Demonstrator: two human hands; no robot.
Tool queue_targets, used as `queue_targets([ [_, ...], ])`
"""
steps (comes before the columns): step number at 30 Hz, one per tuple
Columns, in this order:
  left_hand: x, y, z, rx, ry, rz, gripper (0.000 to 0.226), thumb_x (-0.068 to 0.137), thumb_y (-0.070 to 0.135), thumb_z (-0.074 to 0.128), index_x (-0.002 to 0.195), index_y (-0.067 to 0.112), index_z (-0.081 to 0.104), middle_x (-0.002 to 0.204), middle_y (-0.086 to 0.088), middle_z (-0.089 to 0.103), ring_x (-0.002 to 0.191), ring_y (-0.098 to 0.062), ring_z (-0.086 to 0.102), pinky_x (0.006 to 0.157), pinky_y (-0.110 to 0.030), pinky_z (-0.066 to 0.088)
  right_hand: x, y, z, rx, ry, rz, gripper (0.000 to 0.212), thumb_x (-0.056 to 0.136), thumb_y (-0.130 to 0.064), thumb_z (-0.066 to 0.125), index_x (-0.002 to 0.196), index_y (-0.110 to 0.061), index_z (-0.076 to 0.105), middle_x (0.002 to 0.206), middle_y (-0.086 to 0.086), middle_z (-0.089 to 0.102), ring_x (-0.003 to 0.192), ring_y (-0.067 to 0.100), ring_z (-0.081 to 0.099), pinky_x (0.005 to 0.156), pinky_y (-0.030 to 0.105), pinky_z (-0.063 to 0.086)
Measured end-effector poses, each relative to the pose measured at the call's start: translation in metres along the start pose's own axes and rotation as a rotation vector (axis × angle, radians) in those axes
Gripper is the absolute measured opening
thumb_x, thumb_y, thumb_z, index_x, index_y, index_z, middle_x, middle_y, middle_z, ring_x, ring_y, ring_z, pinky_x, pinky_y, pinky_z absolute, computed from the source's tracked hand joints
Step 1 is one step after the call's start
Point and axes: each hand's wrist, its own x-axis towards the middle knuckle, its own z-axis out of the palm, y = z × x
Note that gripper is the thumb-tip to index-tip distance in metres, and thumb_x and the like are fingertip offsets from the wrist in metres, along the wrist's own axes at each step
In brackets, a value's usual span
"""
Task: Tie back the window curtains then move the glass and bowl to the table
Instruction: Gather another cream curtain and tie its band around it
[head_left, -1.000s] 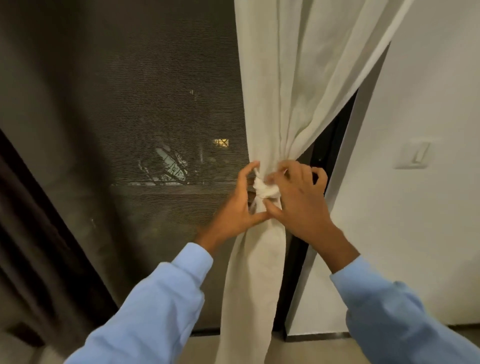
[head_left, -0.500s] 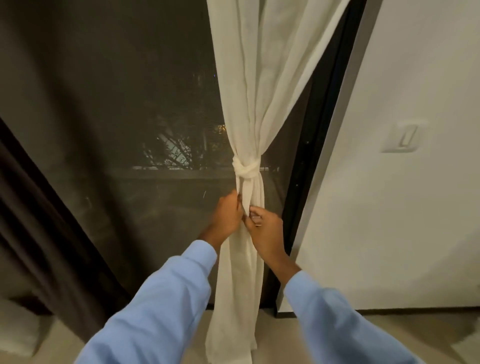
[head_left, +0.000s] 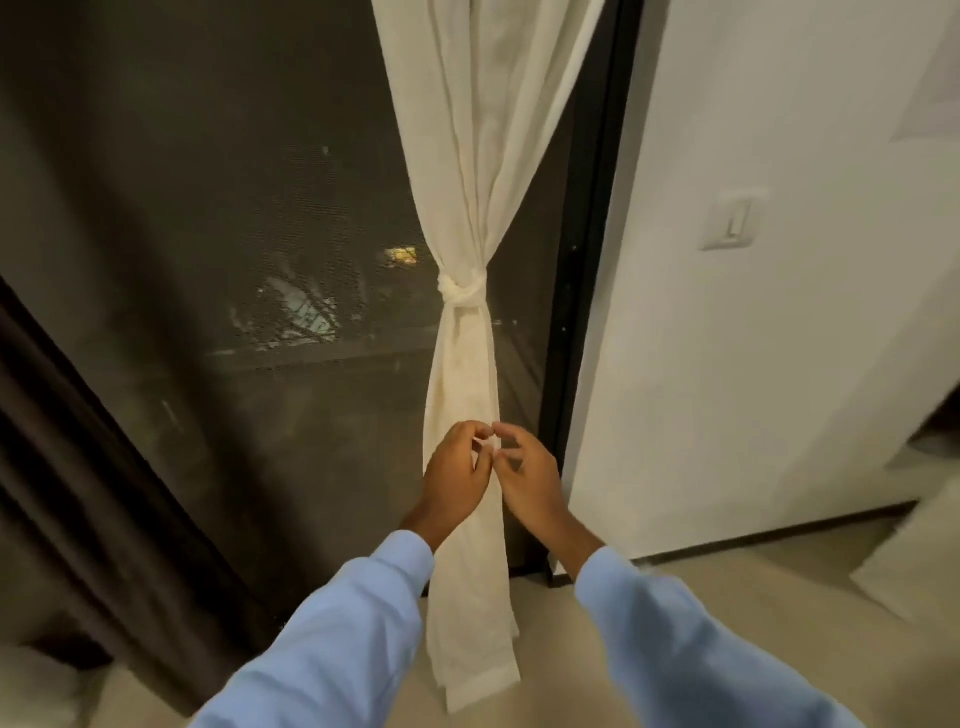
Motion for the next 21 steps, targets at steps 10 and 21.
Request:
queue_targets([
  [10,-0.051,0.022,0.021,0.040,-0.281,0.078,0.021,0.094,0.024,0.056,0.114,0.017,0.056,0.113,0.002,0.059,0.095,-0.007,0.054,0.078,-0.011,0.039,-0.079,0.011,-0.038,-0.098,0.040,0.122,0.024,0.101,-0.017,0.052,0.125,-0.022,0.055,0.112,-0.015,0.060,0.100,0.004,0.062,0.093,0.015,0.050],
  [21,-0.026,0.111,0.136,0.005,-0.456,0.217,0.032,0.094,0.034,0.053,0.124,0.021,0.052,0.127,0.005,0.054,0.112,-0.013,0.054,0.093,-0.031,0.048,-0.092,0.032,-0.173,-0.217,0.256,0.192,0.032,0.101,-0.017,0.050,0.134,-0.016,0.052,0.128,-0.002,0.058,0.110,0.012,0.057,0.073,-0.002,0.041],
])
